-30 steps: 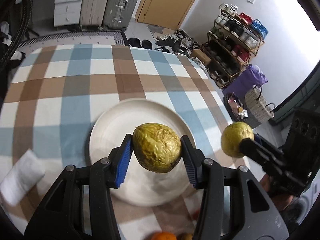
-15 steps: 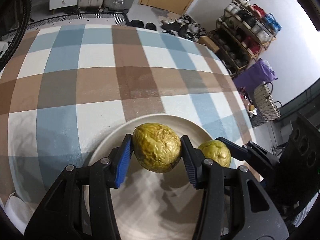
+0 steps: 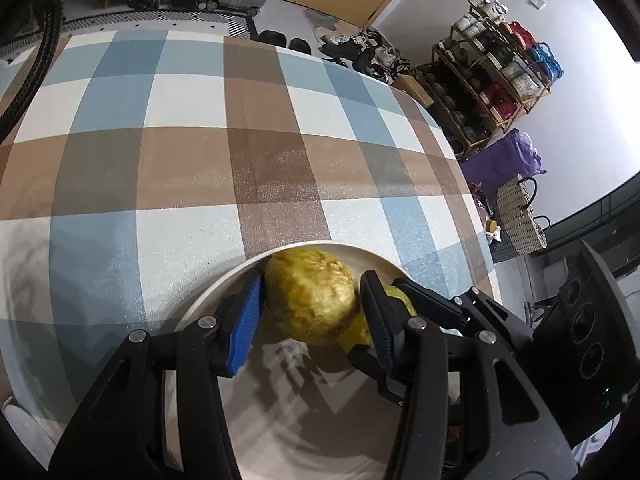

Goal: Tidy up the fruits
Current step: 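Carry both fruits onto the cream plate and open both tools, then withdraw both tools from the plate back toward the remaining fruits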

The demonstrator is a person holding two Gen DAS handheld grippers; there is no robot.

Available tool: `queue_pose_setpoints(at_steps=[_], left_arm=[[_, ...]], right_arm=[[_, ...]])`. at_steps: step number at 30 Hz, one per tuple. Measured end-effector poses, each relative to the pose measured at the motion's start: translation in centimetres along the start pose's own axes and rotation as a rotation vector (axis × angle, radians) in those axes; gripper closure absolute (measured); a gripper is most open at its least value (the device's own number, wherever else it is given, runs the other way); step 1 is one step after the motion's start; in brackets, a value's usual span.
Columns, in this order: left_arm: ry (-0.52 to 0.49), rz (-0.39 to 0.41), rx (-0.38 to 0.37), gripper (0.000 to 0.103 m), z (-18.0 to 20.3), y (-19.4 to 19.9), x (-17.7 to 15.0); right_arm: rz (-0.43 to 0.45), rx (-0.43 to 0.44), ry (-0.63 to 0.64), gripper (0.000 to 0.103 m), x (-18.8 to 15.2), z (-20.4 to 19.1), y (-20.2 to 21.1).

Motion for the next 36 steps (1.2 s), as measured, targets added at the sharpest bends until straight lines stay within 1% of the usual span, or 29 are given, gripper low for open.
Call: queue_pose_setpoints(at_steps=[1,3,5,6,8,11,13,17,18,23,26,31,33,36], left_arm=[[0.002,-0.004,0.002,0.057,0.0,0.1,-0.1],[0.002,-0.010,0.009,0.050,0.2,0.2,-0.2],[0.005,0.004,0.029,0.043,0.3,0.8,-0.3],[0.013,0.014,0.037,0.041,0.2,1.2,-0.3],[0.027,0.032,0.045,0.033,0.3,2.4,-0.4],[0.021,0.076,0.076,0.026,0.6,4.9,-1.2],[0.005,0.102,0.096,0.023,1.1,6.6,-2.3],[-0.016,0.167,0.138,0.023,1.8,10.0,-4.6],[-0.024,0.189,0.144,0.023,2.0,10.9,-5.3],[-0.072,0.296,0.210,0.020,3.3,14.9,-9.4],[-0.105,0.342,0.230,0.019,4.2,16.9,-12.0],[-0.145,0.387,0.261,0.018,5.3,19.4,-16.2],[-0.158,0.410,0.276,0.017,5.6,20.4,-17.8],[-0.170,0.450,0.290,0.010,5.8,21.9,-20.2]], right_arm=[[0.001,-0.004,0.000,0.048,0.0,0.0,0.0],[0.013,-0.008,0.001,0.048,0.0,0.0,0.4],[0.029,-0.025,0.005,0.046,0.1,-0.1,1.1],[0.034,-0.032,0.003,0.044,0.2,-0.1,1.4],[0.051,-0.030,0.002,0.033,0.1,-0.4,2.5],[0.079,-0.036,0.013,0.031,-0.3,-0.8,4.4],[0.100,-0.049,0.015,0.026,-0.8,-1.1,6.1],[0.173,-0.081,0.006,0.015,-2.0,-1.7,10.6],[0.188,-0.087,0.002,0.014,-2.2,-1.8,11.5],[0.259,-0.133,-0.024,0.003,-3.9,-3.1,16.6],[0.302,-0.145,-0.037,0.001,-5.1,-4.5,19.7],[0.365,-0.158,-0.066,0.000,-6.7,-6.7,23.3],[0.374,-0.160,-0.064,0.000,-7.2,-7.7,24.1],[0.378,-0.176,-0.051,0.000,-8.1,-9.3,25.2]])
Point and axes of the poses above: each gripper's, at about its wrist camera, not at the fingertips, and y roughly against the way its jaws point, z to its right, x to its top, the point moved 5 cm from there along -y, roughly the way its jaws point, and after that the axes turned 5 degrees about y, right-handed, at the moved point
